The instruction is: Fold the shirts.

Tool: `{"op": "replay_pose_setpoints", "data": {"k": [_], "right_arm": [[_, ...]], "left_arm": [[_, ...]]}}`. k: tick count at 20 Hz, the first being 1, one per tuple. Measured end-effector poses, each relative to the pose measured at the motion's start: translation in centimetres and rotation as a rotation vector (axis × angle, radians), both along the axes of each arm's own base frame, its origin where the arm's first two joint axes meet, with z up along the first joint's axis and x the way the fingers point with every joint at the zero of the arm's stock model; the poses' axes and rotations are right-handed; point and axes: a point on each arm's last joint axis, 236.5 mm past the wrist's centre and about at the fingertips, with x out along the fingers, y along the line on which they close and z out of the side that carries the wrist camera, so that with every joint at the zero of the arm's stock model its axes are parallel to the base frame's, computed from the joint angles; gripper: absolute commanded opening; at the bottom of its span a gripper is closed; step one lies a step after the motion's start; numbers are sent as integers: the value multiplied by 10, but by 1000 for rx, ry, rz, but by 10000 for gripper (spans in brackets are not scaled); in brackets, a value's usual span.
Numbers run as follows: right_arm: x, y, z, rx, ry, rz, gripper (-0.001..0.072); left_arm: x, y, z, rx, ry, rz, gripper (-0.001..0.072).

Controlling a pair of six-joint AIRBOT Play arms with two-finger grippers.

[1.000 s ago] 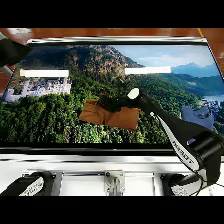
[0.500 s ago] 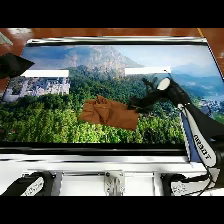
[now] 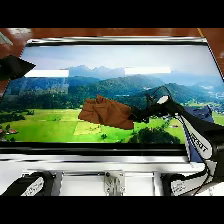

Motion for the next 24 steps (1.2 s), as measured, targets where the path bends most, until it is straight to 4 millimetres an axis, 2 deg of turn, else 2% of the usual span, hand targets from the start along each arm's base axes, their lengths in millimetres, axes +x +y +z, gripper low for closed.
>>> {"op": "replay_pose_setpoints", "data": {"k": [2, 3, 5, 7, 9, 10, 12, 15, 18, 21, 24], "right_arm": [[25, 6, 25, 60, -101, -15, 78], [40, 3, 48, 93, -160, -23, 78], [72, -18, 103, 117, -291, -52, 78], [93, -55, 166, 115, -399, -100, 78], [102, -110, 217, 51, -482, -168, 78], [101, -141, 238, 1, -511, -209, 78], [92, -203, 262, -101, -525, -296, 78], [65, -292, 278, -228, -492, -454, 78], [30, -363, 279, -318, -436, -596, 78], [-9, -408, 265, -408, -324, -683, 88], [-68, -428, 230, -476, -95, -713, 93]], "left_arm": [[0, 0, 0, 0, -1, 1, 43], [1, 0, 1, -1, -3, 2, 42], [1, 0, 1, -1, -5, 3, 42], [1, 1, 1, -2, -7, 4, 42], [1, 1, 1, -2, -7, 5, 43], [1, 1, 2, -2, -8, 5, 43], [1, 1, 2, -2, -8, 5, 42], [0, 0, 1, -1, -4, 2, 42], [-3, -2, -1, -3, 10, -10, 43], [-6, -6, -1, -12, 18, -24, 43], [-8, -8, -1, -18, 22, -33, 43]]}}
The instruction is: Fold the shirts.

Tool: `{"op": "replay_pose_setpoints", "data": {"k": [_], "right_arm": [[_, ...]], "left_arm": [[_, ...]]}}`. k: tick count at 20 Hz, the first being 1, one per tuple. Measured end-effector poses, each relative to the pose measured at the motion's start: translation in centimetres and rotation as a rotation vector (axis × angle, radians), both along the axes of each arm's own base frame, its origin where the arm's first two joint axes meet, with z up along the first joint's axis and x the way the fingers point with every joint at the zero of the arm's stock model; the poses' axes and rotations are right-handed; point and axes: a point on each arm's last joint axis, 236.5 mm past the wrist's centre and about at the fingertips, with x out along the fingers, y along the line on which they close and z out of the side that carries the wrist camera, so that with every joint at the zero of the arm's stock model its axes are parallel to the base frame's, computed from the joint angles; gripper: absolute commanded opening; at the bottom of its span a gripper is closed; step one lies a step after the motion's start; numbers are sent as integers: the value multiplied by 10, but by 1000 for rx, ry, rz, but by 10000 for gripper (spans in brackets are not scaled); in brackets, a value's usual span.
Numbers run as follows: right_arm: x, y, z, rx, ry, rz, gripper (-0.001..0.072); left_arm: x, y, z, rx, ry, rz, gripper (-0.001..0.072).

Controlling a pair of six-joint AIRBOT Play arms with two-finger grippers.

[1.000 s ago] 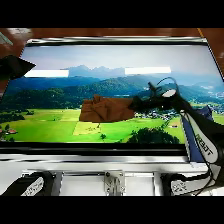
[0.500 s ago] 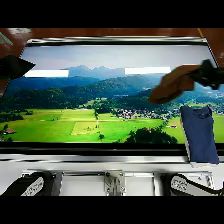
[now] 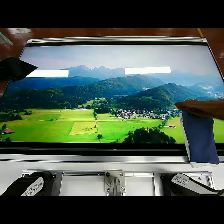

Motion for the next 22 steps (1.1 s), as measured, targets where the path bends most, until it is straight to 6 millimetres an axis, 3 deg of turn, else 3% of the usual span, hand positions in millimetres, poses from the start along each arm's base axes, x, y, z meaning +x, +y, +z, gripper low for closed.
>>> {"op": "replay_pose_setpoints", "data": {"k": [3, 7, 8, 9, 10, 13, 15, 17, 20, 22], "right_arm": [[-71, -3, -35, 36, 224, -100, 93], [-151, 17, -86, 115, 374, -258, 95], [-164, 24, -101, 137, 380, -306, 155], [-172, 31, -114, 157, 370, -347, 439], [-176, 37, -126, 175, 348, -387, 599], [-168, 43, -142, 189, 242, -443, 631], [-160, 31, -133, 145, 175, -459, 628], [-149, 10, -106, 54, 94, -470, 577], [-129, -25, -46, -90, -56, -500, 578], [-114, -38, -2, -153, -164, -498, 578]], "left_arm": [[-3, -9, 0, -3, 3, -26, 42], [-10, -31, 0, -5, 4, -86, 43], [-12, -37, 0, -5, 5, -102, 43], [-14, -43, -1, -5, 7, -118, 43], [-16, -47, -1, -5, 8, -131, 42], [-16, -56, -2, -9, 6, -152, 43], [-13, -58, -2, -12, 2, -150, 42], [-7, -58, -6, -12, 6, -145, 42], [7, -57, -20, 9, 24, -132, 42], [15, -61, -33, 21, 46, -137, 42]]}}
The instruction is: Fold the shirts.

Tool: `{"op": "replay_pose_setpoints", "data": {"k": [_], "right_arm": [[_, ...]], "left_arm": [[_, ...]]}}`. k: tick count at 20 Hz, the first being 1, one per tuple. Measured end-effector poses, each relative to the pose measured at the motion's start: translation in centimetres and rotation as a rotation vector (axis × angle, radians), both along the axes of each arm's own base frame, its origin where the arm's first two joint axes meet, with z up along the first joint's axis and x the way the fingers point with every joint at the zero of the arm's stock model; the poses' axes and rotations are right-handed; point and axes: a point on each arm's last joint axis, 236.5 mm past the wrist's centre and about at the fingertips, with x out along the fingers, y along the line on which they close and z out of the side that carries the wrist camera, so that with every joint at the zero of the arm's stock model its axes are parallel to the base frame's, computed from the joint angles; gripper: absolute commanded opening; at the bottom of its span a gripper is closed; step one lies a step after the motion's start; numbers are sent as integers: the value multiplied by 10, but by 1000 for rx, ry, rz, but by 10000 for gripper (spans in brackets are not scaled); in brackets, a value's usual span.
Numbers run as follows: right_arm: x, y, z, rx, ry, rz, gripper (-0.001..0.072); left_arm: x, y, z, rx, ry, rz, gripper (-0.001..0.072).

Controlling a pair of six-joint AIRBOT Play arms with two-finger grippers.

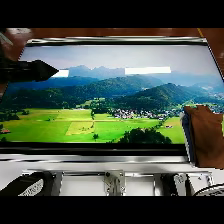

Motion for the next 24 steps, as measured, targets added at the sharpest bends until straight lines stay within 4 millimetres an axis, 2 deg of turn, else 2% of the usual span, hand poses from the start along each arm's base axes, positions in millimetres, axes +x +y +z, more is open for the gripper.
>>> {"op": "replay_pose_setpoints", "data": {"k": [2, 3, 5, 6, 7, 8, 9, 10, 12, 13, 16, 19, 24], "right_arm": [[20, -1, 40, -68, -92, 50, 577], [35, 6, 59, -94, -147, 102, 577], [71, 33, 81, -130, -208, 256, 578], [88, 54, 82, -134, -200, 353, 579], [104, 79, 75, -134, -156, 472, 580], [115, 104, 62, -130, -90, 590, 609], [124, 132, 45, -129, -4, 720, 674], [131, 159, 30, -128, 72, 838, 674], [140, 207, 3, -121, 204, 1024, 674], [144, 225, -10, -119, 260, 1083, 674], [153, 263, -41, -105, 372, 1176, 674], [155, 286, -62, -93, 438, 1229, 674], [156, 299, -74, -92, 475, 1257, 673]], "left_arm": [[4, -9, -12, 11, 25, -20, 42], [6, -14, -18, 17, 34, -31, 42], [7, -25, -33, 48, 57, -61, 41], [8, -30, -45, 78, 73, -77, 42], [8, -35, -60, 121, 98, -96, 43], [7, -38, -79, 171, 138, -118, 93], [2, -40, -101, 227, 194, -137, 377], [-4, -40, -124, 292, 259, -160, 700], [-21, -39, -168, 420, 391, -212, 720], [-27, -39, -182, 464, 433, -231, 720], [-35, -36, -205, 538, 499, -252, 720], [-37, -34, -213, 563, 522, -256, 720], [-25, -37, -215, 563, 483, -238, 720]]}}
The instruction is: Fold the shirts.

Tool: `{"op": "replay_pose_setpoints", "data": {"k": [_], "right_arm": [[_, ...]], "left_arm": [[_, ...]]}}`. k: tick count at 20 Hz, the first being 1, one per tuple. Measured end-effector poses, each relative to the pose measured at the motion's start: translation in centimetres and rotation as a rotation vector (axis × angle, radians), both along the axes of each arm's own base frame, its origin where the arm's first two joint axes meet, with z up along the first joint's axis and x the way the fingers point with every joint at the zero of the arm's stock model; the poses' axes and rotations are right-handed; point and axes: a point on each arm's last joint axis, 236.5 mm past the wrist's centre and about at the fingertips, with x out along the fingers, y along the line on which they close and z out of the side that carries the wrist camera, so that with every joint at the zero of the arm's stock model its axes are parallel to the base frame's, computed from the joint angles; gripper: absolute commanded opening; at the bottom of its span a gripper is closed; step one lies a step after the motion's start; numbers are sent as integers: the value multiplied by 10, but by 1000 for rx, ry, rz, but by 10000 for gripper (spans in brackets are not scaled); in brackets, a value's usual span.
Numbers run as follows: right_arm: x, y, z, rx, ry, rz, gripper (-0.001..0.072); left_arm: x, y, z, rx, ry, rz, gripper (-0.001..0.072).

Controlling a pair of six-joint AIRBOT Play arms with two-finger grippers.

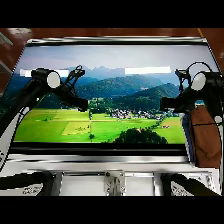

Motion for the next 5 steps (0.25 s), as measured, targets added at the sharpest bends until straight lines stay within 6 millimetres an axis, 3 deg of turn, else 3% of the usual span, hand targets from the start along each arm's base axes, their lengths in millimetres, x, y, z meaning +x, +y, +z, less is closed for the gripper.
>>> {"op": "replay_pose_setpoints", "data": {"k": [5], "right_arm": [[0, 2, -2, -3, 7, 5, 674]], "left_arm": [[7, -2, 1, -10, -30, 5, 720]]}}
